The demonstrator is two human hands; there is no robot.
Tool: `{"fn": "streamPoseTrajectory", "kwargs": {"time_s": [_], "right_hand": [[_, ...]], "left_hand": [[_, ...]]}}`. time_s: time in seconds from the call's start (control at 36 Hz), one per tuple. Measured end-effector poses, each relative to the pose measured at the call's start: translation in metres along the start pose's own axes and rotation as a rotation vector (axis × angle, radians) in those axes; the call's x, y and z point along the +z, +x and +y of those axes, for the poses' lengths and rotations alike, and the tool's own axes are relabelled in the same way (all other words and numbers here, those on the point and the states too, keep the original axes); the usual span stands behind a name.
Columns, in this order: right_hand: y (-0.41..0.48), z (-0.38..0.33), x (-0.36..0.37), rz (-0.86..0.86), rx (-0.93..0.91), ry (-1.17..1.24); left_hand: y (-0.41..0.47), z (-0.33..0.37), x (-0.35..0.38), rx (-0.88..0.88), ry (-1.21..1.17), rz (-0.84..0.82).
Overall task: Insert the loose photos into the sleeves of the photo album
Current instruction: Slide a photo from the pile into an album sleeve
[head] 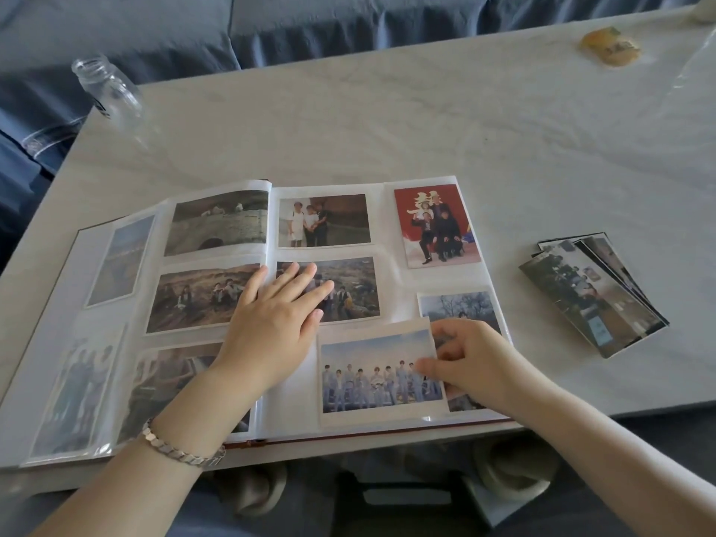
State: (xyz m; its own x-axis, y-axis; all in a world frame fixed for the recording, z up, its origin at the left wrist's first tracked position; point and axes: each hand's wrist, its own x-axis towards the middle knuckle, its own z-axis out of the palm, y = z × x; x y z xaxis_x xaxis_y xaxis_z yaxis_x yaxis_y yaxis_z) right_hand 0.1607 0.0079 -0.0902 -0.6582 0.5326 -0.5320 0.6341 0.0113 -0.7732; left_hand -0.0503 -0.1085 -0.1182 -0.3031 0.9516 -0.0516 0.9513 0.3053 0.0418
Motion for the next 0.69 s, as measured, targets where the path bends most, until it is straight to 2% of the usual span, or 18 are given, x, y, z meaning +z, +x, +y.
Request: {"fn": "streamPoseTrajectory", "kwargs": {"time_s": [0.08, 0.19, 0.39, 0.69], "right_hand": [[0.000, 0.000, -0.001, 0.003, 0.019, -0.034], [-0.002, 0.005, -0.003, 0.148, -0.006, -0.159], [-0.004, 0.008, -0.002, 0.193, 0.001, -0.097], [0.009, -0.011, 0.012, -0.004, 0.104, 0.017]], "left_hand": [[0.001, 0.000, -0.002, 0.017, -0.019, -0.007], [0.005, -0.011, -0.007, 0.064, -0.111, 0.037], [0.006, -0.021, -0.007, 0.123, -0.138, 0.068], [0.006, -0.021, -0.002, 0.105, -0.185, 0.094]]}}
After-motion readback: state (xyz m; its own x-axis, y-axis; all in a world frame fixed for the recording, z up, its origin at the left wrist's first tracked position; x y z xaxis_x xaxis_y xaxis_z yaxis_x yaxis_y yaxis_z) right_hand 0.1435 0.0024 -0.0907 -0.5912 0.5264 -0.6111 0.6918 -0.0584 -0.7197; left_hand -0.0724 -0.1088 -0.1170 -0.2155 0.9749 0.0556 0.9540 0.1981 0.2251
